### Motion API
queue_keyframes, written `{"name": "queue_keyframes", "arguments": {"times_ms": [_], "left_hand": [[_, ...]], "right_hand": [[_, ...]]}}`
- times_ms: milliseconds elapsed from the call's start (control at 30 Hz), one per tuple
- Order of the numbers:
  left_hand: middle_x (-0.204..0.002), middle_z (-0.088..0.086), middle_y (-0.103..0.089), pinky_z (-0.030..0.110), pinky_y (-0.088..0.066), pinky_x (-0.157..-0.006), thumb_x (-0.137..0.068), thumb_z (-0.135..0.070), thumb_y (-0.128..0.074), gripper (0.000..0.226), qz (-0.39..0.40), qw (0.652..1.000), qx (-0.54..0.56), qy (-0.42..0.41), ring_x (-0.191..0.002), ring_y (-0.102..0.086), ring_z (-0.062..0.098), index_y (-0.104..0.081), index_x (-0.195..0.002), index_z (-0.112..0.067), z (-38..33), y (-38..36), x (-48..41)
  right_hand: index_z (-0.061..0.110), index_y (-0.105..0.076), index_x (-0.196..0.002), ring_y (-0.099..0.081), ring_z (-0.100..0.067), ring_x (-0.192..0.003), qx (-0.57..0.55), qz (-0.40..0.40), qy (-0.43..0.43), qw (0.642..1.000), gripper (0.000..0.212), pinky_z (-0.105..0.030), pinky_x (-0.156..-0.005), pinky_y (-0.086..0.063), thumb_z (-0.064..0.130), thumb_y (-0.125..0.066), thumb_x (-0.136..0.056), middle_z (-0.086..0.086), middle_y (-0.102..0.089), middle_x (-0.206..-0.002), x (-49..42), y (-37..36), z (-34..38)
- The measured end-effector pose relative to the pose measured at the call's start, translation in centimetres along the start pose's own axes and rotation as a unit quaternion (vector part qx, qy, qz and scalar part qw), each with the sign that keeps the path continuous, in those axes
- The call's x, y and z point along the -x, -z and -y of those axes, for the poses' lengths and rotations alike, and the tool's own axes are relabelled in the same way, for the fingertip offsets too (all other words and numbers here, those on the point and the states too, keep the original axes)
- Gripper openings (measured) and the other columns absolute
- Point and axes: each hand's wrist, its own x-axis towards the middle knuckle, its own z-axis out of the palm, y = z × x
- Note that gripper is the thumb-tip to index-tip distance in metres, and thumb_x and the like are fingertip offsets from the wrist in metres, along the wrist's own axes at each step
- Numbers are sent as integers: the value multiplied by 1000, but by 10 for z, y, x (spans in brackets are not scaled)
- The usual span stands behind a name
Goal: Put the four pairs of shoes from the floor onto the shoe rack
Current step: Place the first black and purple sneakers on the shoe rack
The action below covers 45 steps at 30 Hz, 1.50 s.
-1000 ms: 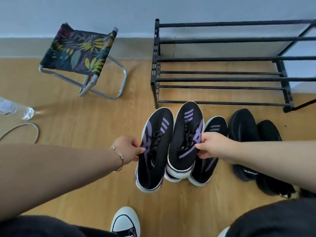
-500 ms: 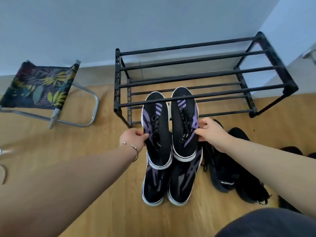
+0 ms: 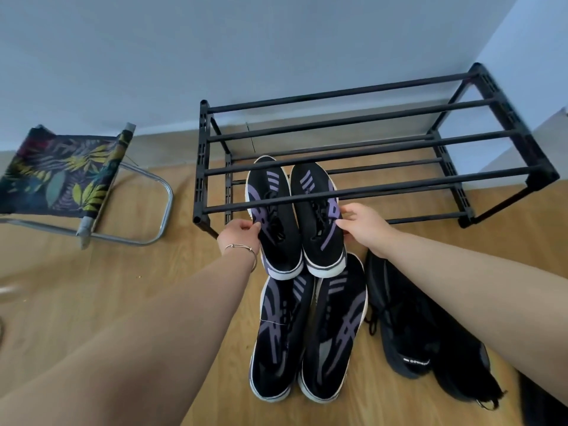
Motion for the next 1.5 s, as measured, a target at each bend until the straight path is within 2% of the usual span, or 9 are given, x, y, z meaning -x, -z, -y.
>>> {"name": "queue_keyframes", "arguments": {"times_ms": [167, 267, 333, 433, 567, 800, 1233, 1400, 1500], "left_hand": [[-103, -1, -74, 38, -57, -90, -92, -32, -63, 26, 23, 999, 26, 5, -91, -68, 21, -71, -114, -22, 10, -3, -3], [-119, -5, -71, 38, -51, -103, -92, -26, -66, 39, 61, 994, 86, -8, -109, -65, 16, -63, -130, -22, 23, -5, 0], [-122, -7, -68, 33, -48, -103, -92, -23, -66, 44, 71, 992, 107, -17, -110, -62, 11, -60, -135, -24, 26, -5, 3], [-126, -8, -65, 29, -44, -102, -93, -20, -65, 49, 76, 987, 141, -14, -114, -59, 10, -55, -141, -23, 21, -4, 0], [-136, -5, -61, 32, -44, -104, -92, -24, -65, 48, 75, 987, 143, -8, -121, -57, 13, -54, -139, -23, 10, -2, -12], [-138, 2, -61, 43, -47, -108, -96, -14, -59, 53, 75, 987, 141, 17, -128, -56, 27, -48, -145, -29, -5, -2, -24], [-133, 3, -63, 38, -48, -105, -96, 0, -52, 58, 71, 989, 128, 31, -124, -58, 27, -52, -141, -35, -6, -5, -29], [-125, 3, -65, 27, -52, -82, -94, 6, -43, 65, 27, 988, 148, 48, -94, -63, 20, -53, -140, -38, -9, -6, -32], [-117, 5, -65, 31, -55, -89, -93, 7, -39, 68, 22, 992, 118, 45, -91, -64, 23, -49, -143, -39, -10, -5, -30]], "right_hand": [[15, -53, -142, -53, -24, -130, 11, 30, 6, 999, 46, -46, -110, -43, 14, -62, -96, -5, -59, -141, -1, -2, -5], [19, -54, -142, -53, -22, -129, -1, 29, 14, 999, 48, -41, -110, -42, 13, -62, -96, -1, -59, -141, -3, -4, -9], [19, -52, -144, -52, -18, -126, -9, 22, 21, 1000, 49, -34, -105, -41, 13, -61, -97, 0, -58, -141, -6, -6, -8], [21, -52, -145, -51, -20, -130, 0, 11, 36, 999, 49, -40, -111, -41, 16, -61, -97, 0, -57, -143, -14, -9, -3], [22, -60, -136, -56, -24, -128, -12, 9, 31, 999, 41, -48, -109, -46, 19, -63, -95, -1, -61, -138, -27, -14, 7], [31, -51, -143, -54, -27, -129, -25, 17, 34, 999, 51, -51, -109, -45, 19, -64, -95, -2, -59, -141, -34, -20, 23], [22, -57, -139, -59, -25, -121, 5, 1, 27, 1000, 44, -41, -105, -49, 19, -63, -95, -1, -64, -133, -30, -19, 20], [22, -63, -132, -63, -26, -118, -26, -22, 9, 999, 38, -46, -106, -49, 22, -66, -93, -4, -69, -127, -37, -23, 20], [16, -63, -132, -61, -28, -120, -20, -19, 0, 1000, 38, -41, -105, -49, 24, -65, -94, -6, -68, -130, -37, -29, 22]]}}
